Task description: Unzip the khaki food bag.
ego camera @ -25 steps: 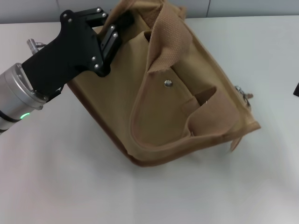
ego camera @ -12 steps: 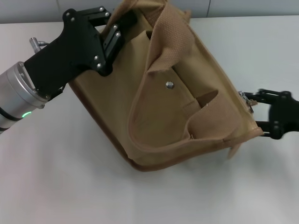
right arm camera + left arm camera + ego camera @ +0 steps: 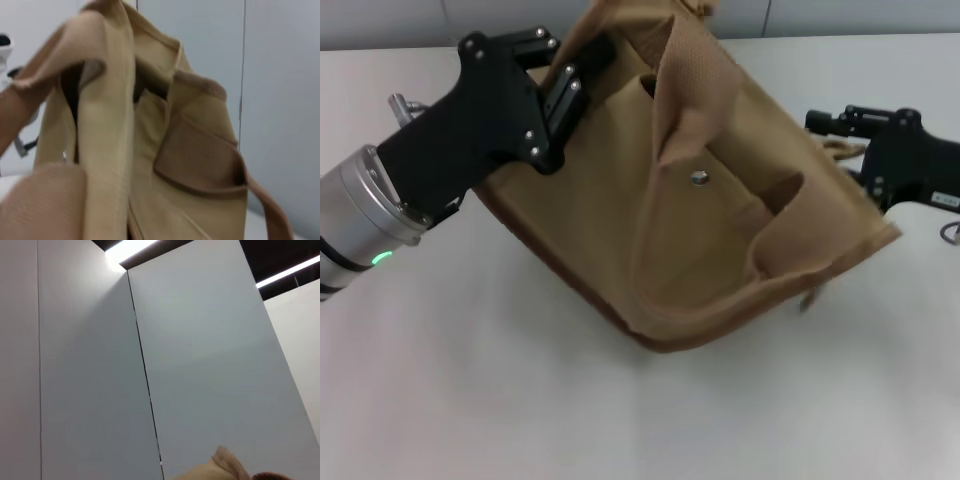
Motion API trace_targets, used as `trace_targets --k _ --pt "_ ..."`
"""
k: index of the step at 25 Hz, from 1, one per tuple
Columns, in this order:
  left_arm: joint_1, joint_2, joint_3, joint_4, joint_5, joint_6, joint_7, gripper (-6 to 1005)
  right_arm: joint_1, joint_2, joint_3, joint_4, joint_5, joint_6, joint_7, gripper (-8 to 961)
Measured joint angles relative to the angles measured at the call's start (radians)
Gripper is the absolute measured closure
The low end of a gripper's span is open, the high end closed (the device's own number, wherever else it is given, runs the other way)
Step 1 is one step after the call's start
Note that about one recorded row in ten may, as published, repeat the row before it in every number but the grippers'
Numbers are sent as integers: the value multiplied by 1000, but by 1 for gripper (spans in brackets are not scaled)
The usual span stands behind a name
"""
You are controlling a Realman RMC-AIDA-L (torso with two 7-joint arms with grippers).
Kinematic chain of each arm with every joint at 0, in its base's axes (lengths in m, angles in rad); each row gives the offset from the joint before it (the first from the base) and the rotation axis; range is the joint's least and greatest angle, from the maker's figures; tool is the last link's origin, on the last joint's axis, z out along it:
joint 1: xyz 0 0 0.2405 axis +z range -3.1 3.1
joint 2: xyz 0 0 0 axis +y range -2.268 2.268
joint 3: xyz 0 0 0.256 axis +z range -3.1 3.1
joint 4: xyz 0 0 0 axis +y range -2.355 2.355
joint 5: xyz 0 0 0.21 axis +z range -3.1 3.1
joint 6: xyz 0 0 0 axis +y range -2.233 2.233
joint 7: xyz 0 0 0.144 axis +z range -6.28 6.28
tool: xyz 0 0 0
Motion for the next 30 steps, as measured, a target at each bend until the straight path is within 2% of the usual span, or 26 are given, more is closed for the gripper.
trace_targets --k 5,10,16,21,22,26,30 --pt "12 0 3 -98 9 -15 46 935 -36 -3 11 -32 122 4 16 374" --pt "25 0 10 -217 28 -63 186 927 -67 -5 12 -104 219 13 62 620" --pt "49 0 12 -259 51 -68 207 904 -46 -7 3 -116 216 77 81 718" --pt "86 1 9 -250 53 -62 206 884 -58 -5 -1 -100 216 109 80 757" --pt "92 1 9 -248 53 -59 205 880 -65 -5 0 -99 218 109 78 732" --pt "122 2 -8 -225 46 -38 208 706 -106 -4 19 -97 263 91 73 631" --pt "180 2 -95 -202 45 29 233 544 -157 -5 38 -48 450 37 35 516"
